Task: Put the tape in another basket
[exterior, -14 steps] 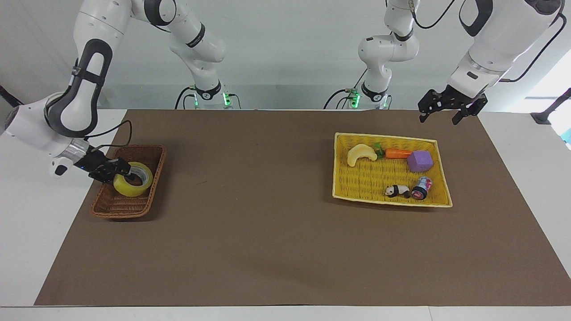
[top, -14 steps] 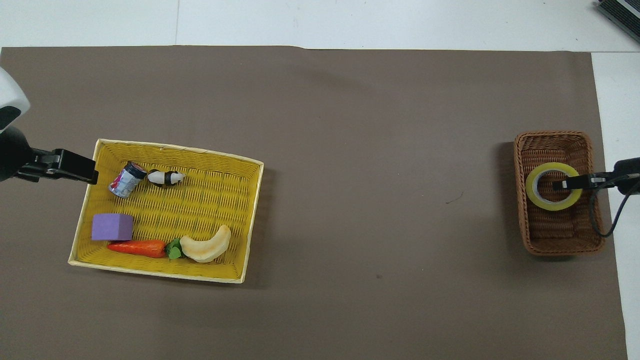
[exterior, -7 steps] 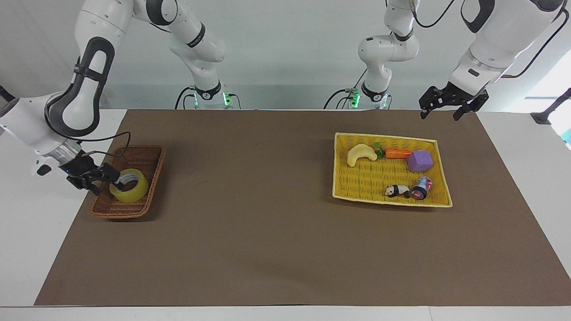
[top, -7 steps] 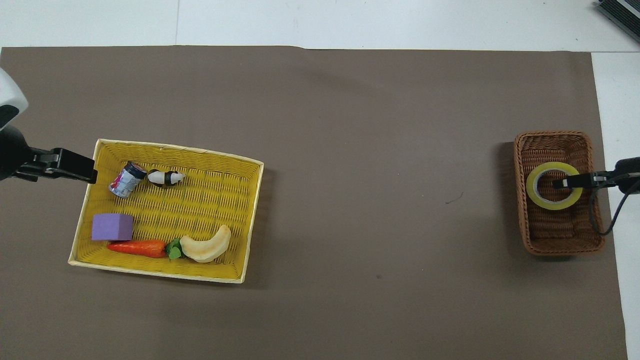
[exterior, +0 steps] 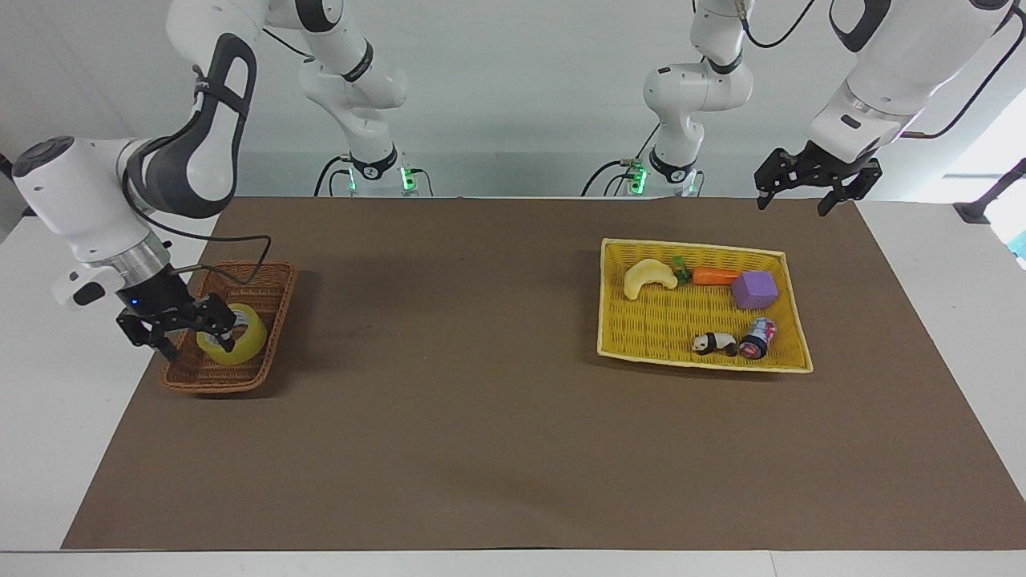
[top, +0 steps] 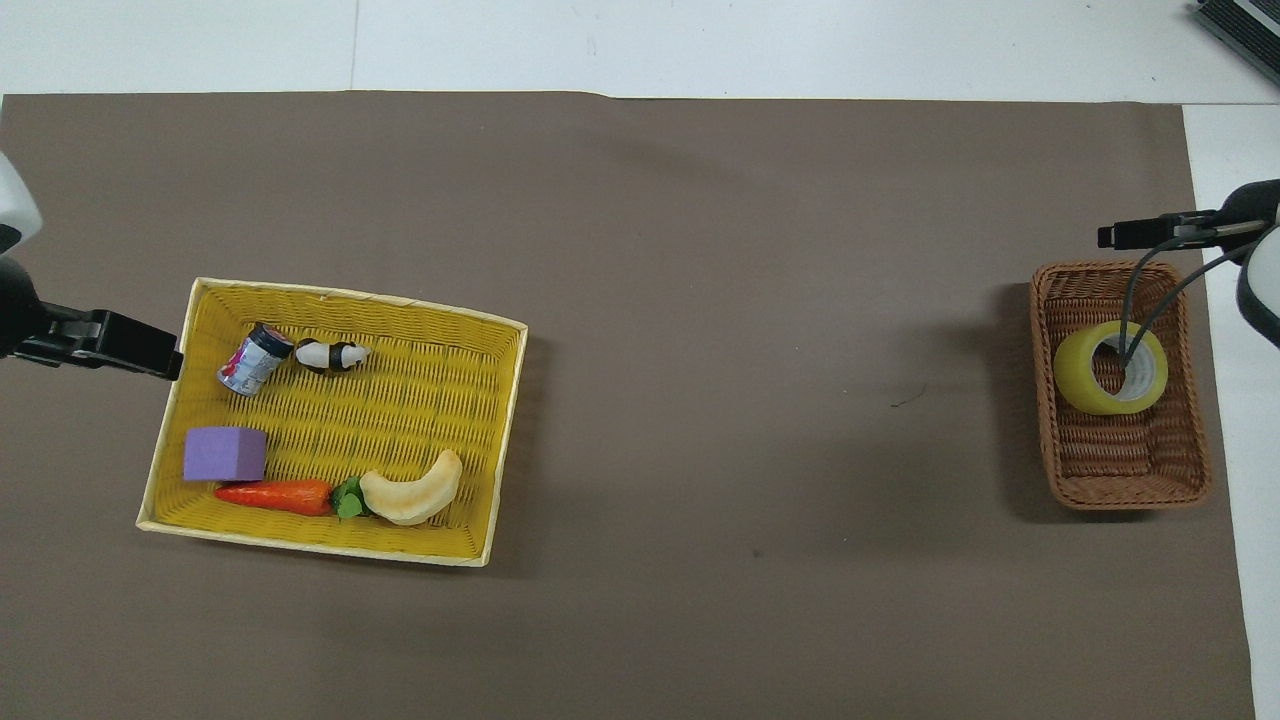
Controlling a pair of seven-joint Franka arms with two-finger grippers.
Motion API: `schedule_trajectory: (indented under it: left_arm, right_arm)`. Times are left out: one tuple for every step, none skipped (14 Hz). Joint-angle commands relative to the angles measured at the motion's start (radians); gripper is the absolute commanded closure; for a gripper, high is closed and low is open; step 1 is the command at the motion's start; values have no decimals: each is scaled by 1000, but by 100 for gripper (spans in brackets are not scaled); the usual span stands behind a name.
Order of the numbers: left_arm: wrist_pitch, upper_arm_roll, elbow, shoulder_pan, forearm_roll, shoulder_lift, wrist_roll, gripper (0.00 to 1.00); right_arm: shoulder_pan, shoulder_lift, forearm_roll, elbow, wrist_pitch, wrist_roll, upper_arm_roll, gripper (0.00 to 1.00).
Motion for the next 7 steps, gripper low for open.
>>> schedule_trajectory:
  left_arm:
    - [-17,-2,10,4,17,-17,17,0]
    - [-17,-2,10,4,17,-18,17,0]
    - [-17,-2,10,4,17,-18,17,0]
    - [-17,-2,10,4,19,-18,17,0]
    - [-17,-2,10,4,17,-18,17,0]
    - [-17,-2,9,4,17,-18,17,0]
    - [-17,-2,9,4,17,-17,17,0]
  right_arm:
    - [37,-49,-52,-26,-16,136,0,0]
    - [54,-62,-74,-33,-22,190,0,0]
    - [65,-76,-106,-32,-38,248,0,0]
    - [72,-98,-141,-31,-64,300,1,0]
    - [89,-124,-163,-30,-89,342,0,0]
    - [104,-151,-192,-29,-129,371,-3,0]
    - [114,-177,-231,-23,-173,388,0,0]
